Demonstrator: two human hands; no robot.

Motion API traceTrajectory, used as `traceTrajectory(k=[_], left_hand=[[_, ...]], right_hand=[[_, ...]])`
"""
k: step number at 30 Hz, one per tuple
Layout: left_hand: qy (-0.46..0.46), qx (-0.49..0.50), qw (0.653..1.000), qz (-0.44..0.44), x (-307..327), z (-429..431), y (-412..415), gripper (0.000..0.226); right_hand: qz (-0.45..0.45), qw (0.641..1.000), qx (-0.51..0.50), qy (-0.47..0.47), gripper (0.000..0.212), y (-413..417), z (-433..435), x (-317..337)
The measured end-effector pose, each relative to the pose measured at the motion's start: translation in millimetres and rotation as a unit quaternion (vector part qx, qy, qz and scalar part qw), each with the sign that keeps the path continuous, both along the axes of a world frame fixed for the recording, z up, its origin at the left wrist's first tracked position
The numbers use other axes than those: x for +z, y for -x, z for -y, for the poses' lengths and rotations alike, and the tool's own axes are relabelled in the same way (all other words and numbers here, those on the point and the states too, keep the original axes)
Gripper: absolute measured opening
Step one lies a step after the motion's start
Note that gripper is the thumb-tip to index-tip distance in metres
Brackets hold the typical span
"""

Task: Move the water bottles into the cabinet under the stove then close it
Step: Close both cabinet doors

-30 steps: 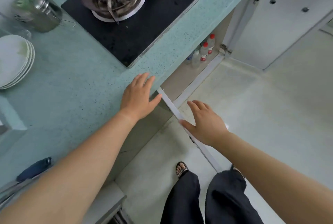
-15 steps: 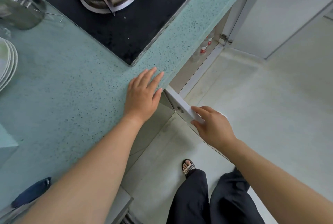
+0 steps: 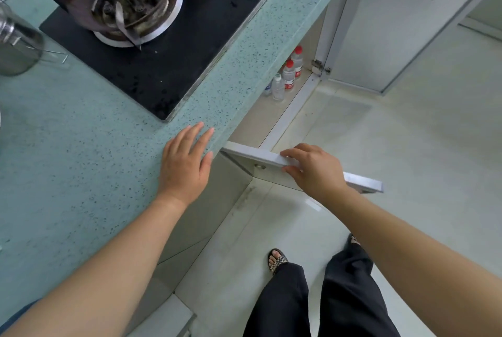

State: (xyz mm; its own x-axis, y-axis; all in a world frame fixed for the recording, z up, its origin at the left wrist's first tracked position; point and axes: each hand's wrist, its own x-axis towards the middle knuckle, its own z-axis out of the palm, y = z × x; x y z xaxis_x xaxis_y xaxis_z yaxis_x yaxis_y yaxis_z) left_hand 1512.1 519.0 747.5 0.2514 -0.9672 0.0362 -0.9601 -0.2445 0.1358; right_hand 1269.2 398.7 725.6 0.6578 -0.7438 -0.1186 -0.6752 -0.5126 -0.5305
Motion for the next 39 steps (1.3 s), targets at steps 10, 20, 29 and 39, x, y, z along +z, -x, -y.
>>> traceTrajectory(k=[10, 20, 29, 39], left_hand=[[0.000, 0.037, 0.999, -0.028, 20.2, 145.1, 39.3, 0.051], [0.002, 0.015, 1.000, 0.001, -2.7, 194.0, 33.7, 0.046], [0.034, 0.021, 0.999, -0.001, -4.1, 195.2, 31.3, 0.044], [0.035, 0.024, 0.999, -0.005, -2.3, 195.9, 31.9, 0.044]], right_hand=[[0.044, 0.992, 0.108, 0.050, 0.020, 4.1, 88.4, -4.2], [0.041, 0.992, 0.119, 0.007, 0.026, 43.7, 236.4, -6.8], [0.133, 0.987, -0.020, -0.089, 0.053, -15.1, 269.1, -10.3], [0.165, 0.977, -0.044, -0.128, 0.043, -4.1, 268.0, -16.2]])
